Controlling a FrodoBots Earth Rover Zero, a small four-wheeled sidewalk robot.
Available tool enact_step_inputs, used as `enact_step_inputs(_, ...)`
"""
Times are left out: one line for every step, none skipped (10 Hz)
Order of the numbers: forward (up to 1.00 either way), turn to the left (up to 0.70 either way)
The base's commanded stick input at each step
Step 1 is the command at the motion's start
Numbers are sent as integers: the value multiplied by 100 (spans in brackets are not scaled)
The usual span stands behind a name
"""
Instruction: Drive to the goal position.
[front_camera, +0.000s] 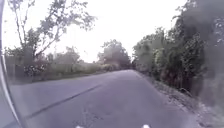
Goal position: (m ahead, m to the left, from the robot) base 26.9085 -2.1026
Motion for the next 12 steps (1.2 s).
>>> enact_step_inputs(70, 0)
enact_step_inputs(70, 0)
enact_step_inputs(70, 0)
enact_step_inputs(70, -8)
enact_step_inputs(70, -27)
enact_step_inputs(70, -35)
enact_step_inputs(70, -35)
enact_step_inputs(70, -22)
enact_step_inputs(70, 0)
enact_step_inputs(70, 0)
enact_step_inputs(70, 0)
enact_step_inputs(70, 0)
